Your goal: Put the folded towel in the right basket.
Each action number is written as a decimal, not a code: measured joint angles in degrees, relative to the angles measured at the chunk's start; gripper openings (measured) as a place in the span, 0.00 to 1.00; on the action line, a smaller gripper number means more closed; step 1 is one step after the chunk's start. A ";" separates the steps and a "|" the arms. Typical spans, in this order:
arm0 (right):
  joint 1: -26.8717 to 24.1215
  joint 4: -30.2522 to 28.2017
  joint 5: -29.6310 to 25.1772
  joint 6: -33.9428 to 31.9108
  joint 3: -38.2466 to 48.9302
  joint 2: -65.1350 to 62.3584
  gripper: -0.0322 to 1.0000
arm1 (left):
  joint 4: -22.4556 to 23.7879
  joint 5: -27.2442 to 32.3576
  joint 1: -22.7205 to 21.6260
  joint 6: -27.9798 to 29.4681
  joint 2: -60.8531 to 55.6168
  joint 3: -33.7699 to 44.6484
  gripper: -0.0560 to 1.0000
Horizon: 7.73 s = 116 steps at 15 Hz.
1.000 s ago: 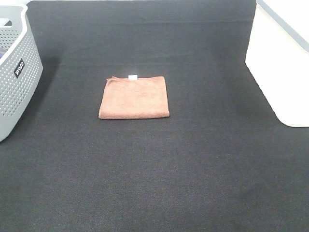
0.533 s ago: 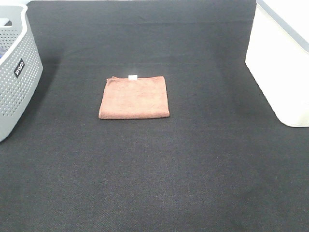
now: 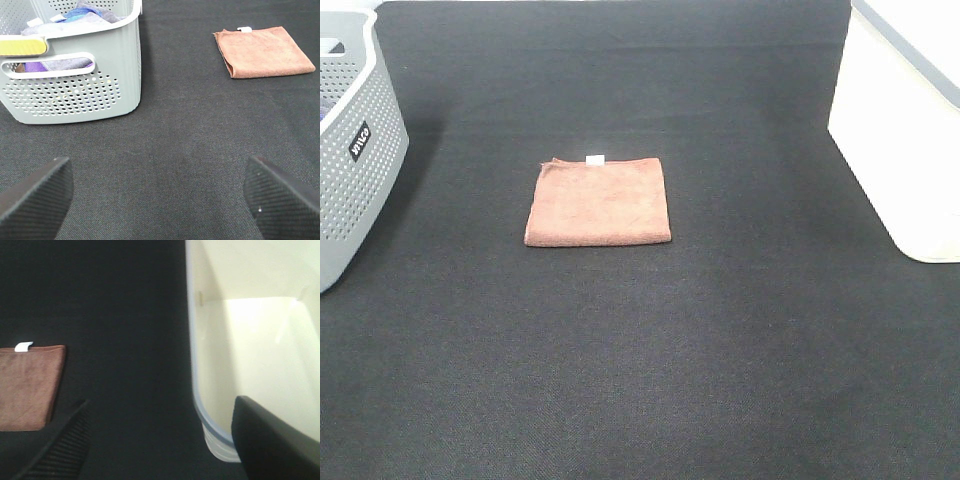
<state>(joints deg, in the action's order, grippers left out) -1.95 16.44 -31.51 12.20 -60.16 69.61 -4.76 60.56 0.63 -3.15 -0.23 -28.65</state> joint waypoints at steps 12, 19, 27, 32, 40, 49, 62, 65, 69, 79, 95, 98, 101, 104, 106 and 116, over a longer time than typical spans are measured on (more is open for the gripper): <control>20.23 8.14 -6.47 0.92 -22.12 36.15 0.74 | 0.00 0.00 0.00 0.00 0.00 0.00 0.88; 20.05 14.21 -16.39 2.01 -39.08 56.84 0.74 | 0.00 0.00 0.00 0.00 0.00 0.00 0.88; 15.30 24.64 -24.01 3.38 -54.95 73.80 0.73 | 0.00 0.00 0.00 0.00 0.00 0.00 0.88; 15.30 27.50 -24.12 5.96 -55.46 75.86 0.73 | 0.00 0.00 0.00 0.00 0.00 0.00 0.88; 19.48 29.11 -21.83 8.31 -55.63 76.95 0.35 | 0.00 0.00 0.00 0.00 0.00 0.00 0.88; 19.48 25.15 -22.40 8.25 -55.58 70.59 0.03 | 0.00 0.00 0.00 0.00 0.00 0.00 0.88; 11.57 2.64 -30.48 -1.20 -55.58 40.11 0.03 | 0.00 0.00 0.00 0.00 0.00 0.00 0.88; 2.58 2.58 -30.71 -1.20 -55.58 35.70 0.03 | 0.00 0.00 0.00 0.00 0.00 0.00 0.88; -9.45 2.23 -32.14 -1.60 -55.46 34.21 0.03 | 0.00 0.00 0.00 0.00 0.00 0.00 0.88; -14.32 -3.78 -26.36 -6.76 -55.46 46.12 0.12 | 0.00 0.00 0.00 0.00 0.00 0.00 0.88; -1.43 -4.87 -34.03 -10.37 -55.46 41.02 0.66 | 0.00 0.00 0.00 0.00 0.00 0.00 0.88; 3.95 -15.70 -37.87 -14.32 -55.46 38.04 0.66 | 0.00 0.00 0.00 0.00 0.00 0.00 0.88; 4.18 -15.53 -37.93 -15.93 -52.60 33.52 0.66 | 0.00 0.00 0.00 0.00 0.00 0.00 0.88; 4.30 -15.53 -37.93 -15.93 -42.74 24.47 0.66 | 0.00 0.00 0.00 0.00 0.00 0.00 0.88; 4.30 -15.53 -37.93 -15.93 -33.29 16.56 0.66 | 0.00 0.00 0.00 0.00 0.00 0.00 0.88; 4.30 -15.76 -37.87 -16.10 16.56 -36.61 0.66 | 0.00 0.00 0.00 0.00 0.00 0.00 0.88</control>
<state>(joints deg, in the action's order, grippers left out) 2.35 0.69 -69.39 -3.90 -43.60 33.00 -4.76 60.56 0.63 -3.15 -0.23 -28.65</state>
